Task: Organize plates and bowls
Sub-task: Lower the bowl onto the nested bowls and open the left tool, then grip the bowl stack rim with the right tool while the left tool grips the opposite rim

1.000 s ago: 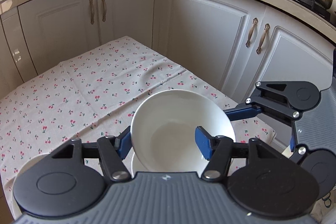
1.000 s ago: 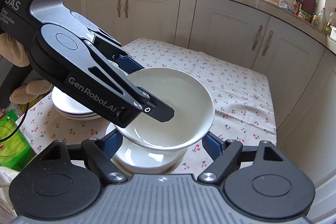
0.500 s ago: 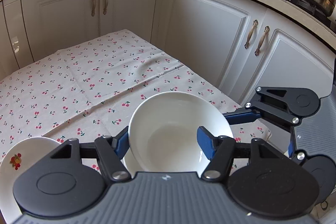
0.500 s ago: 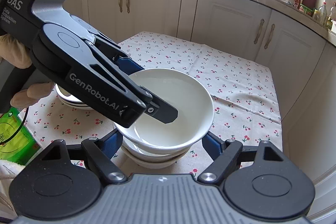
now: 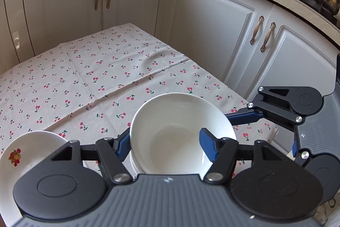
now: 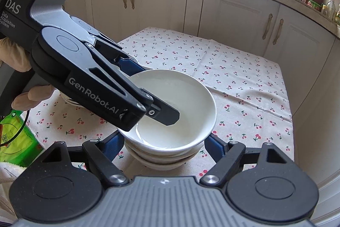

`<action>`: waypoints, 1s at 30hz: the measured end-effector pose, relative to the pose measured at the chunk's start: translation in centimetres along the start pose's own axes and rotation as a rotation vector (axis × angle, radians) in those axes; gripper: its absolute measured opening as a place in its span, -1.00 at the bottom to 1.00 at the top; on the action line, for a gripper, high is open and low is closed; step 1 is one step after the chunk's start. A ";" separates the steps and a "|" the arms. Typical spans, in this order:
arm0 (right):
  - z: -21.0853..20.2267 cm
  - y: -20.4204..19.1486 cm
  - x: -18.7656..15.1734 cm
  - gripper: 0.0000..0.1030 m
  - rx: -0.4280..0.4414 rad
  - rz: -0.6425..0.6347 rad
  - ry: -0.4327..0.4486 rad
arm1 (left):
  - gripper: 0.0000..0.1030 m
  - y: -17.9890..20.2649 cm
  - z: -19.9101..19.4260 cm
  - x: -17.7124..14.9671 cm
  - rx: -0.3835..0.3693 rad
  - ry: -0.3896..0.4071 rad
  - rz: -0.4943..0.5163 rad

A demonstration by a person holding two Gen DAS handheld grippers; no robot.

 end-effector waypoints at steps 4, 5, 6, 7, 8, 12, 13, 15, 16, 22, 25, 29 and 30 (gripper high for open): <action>0.2 0.0 0.0 0.67 -0.001 -0.001 -0.001 | 0.27 -0.1 0.4 -0.1 -0.001 -0.003 -0.001; 0.2 0.1 0.1 0.67 0.002 0.002 -0.002 | 0.27 -0.2 0.4 -0.1 -0.002 -0.001 -0.001; 0.2 0.1 0.1 0.67 0.003 0.004 -0.002 | 0.27 -0.2 0.4 -0.1 -0.001 -0.001 0.000; 0.3 0.2 0.1 0.67 0.005 0.006 -0.003 | 0.27 -0.2 0.4 -0.1 -0.001 -0.001 0.001; 0.3 0.2 0.1 0.67 0.006 0.007 -0.004 | 0.27 -0.2 0.4 -0.1 0.000 -0.001 0.003; 0.4 0.2 0.0 0.67 0.008 0.007 -0.005 | 0.28 0.0 0.4 -0.1 0.004 0.001 0.017; 0.4 0.2 0.0 0.68 0.009 0.007 -0.007 | 0.29 -0.1 0.4 -0.2 0.003 0.003 0.018; 0.6 0.2 -0.2 0.69 0.012 0.009 -0.014 | 0.36 -0.1 0.4 -0.2 0.004 0.005 0.021; 0.6 0.2 -0.3 0.71 0.010 0.006 -0.013 | 0.37 -0.2 0.4 -0.2 0.007 0.005 0.021; -0.3 0.1 -0.2 0.96 0.004 -0.024 0.043 | 0.59 -0.5 -0.9 -0.4 0.024 0.046 0.044; -0.4 0.4 -0.3 0.99 -0.001 -0.025 0.042 | 0.67 -0.5 -1.7 -0.8 0.021 0.064 0.052; -0.2 0.7 -0.9 1.00 -0.004 -0.021 0.019 | 0.82 -0.3 -3.0 -1.9 0.019 0.091 0.090; -0.2 0.7 -1.1 1.00 -0.005 -0.021 0.013 | 0.82 -0.2 -3.3 -2.3 0.020 0.092 0.099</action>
Point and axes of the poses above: each gripper's, at about its wrist camera, not at the fingertips, and z roughly the way its jaws point, y to its right, x to its top, the point moved 6 cm from there along z, roughly the way its jaws point, and after that the axes turned 15 degrees about z, right-handed, at the moved point
